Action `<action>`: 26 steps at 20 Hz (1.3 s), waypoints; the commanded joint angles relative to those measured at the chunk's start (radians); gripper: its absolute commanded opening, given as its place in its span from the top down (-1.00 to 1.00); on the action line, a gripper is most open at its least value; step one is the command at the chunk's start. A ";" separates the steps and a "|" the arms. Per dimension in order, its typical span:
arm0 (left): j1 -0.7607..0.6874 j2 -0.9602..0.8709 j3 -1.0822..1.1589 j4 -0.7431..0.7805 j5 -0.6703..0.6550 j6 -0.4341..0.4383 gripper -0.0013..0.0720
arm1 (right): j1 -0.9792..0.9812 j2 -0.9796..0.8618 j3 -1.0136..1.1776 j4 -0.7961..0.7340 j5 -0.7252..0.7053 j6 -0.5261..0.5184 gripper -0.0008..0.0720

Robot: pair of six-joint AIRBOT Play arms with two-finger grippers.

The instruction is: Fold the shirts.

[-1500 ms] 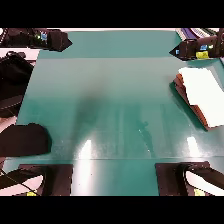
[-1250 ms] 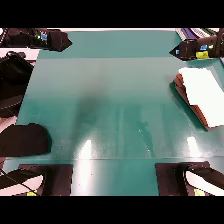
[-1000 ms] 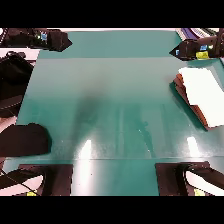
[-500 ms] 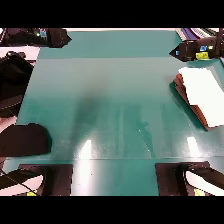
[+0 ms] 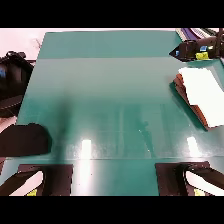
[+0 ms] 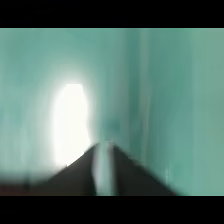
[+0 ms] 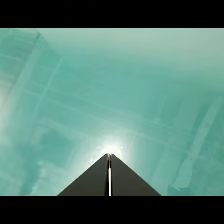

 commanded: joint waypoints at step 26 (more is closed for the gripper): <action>-0.562 0.040 0.233 0.111 0.057 -0.234 0.90 | 0.001 0.134 0.002 0.008 -0.224 0.002 0.92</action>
